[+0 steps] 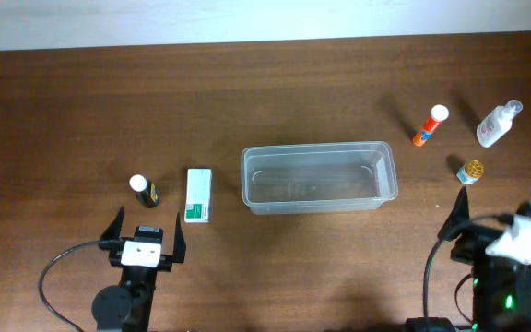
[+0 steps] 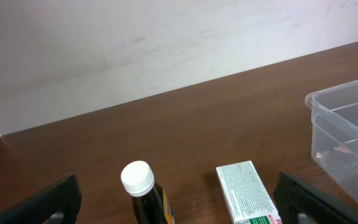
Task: Pack container
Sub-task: 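Move right gripper over the gold-lidded jar and lower around it, then close right gripper on the jar and lift it, then carry the jar over the clear container and lower it inside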
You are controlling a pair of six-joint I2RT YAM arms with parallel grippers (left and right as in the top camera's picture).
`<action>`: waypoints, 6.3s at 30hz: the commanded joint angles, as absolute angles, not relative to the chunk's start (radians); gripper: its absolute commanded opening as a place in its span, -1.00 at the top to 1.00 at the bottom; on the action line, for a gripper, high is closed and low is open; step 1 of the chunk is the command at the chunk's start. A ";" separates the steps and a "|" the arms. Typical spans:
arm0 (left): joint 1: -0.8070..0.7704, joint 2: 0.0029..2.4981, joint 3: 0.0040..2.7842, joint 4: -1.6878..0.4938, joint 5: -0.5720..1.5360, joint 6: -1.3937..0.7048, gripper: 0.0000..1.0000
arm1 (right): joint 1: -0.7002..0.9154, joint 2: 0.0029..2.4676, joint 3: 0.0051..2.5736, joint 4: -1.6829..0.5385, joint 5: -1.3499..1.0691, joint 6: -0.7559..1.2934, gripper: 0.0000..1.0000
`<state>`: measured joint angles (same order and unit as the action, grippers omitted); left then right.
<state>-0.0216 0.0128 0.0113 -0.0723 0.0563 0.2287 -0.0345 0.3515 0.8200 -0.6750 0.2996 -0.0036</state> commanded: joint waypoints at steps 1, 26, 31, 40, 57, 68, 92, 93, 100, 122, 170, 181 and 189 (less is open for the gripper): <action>-0.026 0.005 0.014 -0.084 0.075 0.233 -0.99 | -0.027 0.546 0.976 -0.776 0.339 -0.019 -0.97; -0.026 0.005 0.014 -0.084 0.075 0.233 -0.99 | -0.551 1.368 1.406 -1.086 -0.079 0.175 -0.97; -0.026 0.005 0.014 -0.084 0.075 0.233 -0.99 | -0.551 1.551 1.406 -1.058 -0.080 0.243 -0.97; -0.026 0.005 0.014 -0.084 0.075 0.233 -0.99 | -0.551 1.767 1.406 -0.958 -0.079 0.455 -0.97; -0.026 0.005 0.014 -0.084 0.075 0.233 -0.99 | -0.551 1.861 1.406 -0.810 -0.030 0.474 -0.98; -0.026 0.005 0.014 -0.084 0.075 0.233 -0.99 | -0.551 1.935 1.405 -0.796 -0.015 0.473 -0.99; -0.026 0.005 0.014 -0.084 0.075 0.233 -0.99 | -0.551 2.001 1.404 -0.769 -0.015 0.473 -0.37; -0.026 0.005 0.014 -0.084 0.075 0.233 -0.99 | -0.551 2.001 1.404 -0.769 -0.015 0.474 -0.34; -0.026 0.005 0.014 -0.084 0.075 0.233 -0.99 | -0.551 2.001 1.404 -0.770 -0.015 0.473 -0.04; -0.026 0.005 0.014 -0.084 0.075 0.233 -0.99 | -0.551 2.001 1.404 -0.804 -0.015 0.473 0.20; -0.026 0.005 0.014 -0.084 0.075 0.233 -0.99 | -0.081 1.285 1.408 -1.068 -0.171 0.425 0.34; -0.026 0.005 0.014 -0.084 0.075 0.233 -0.99 | 0.210 1.557 1.408 -1.054 -0.162 0.427 0.35; -0.026 0.005 0.014 -0.084 0.075 0.233 -0.99 | 0.313 1.784 1.408 -1.024 -0.105 0.427 0.34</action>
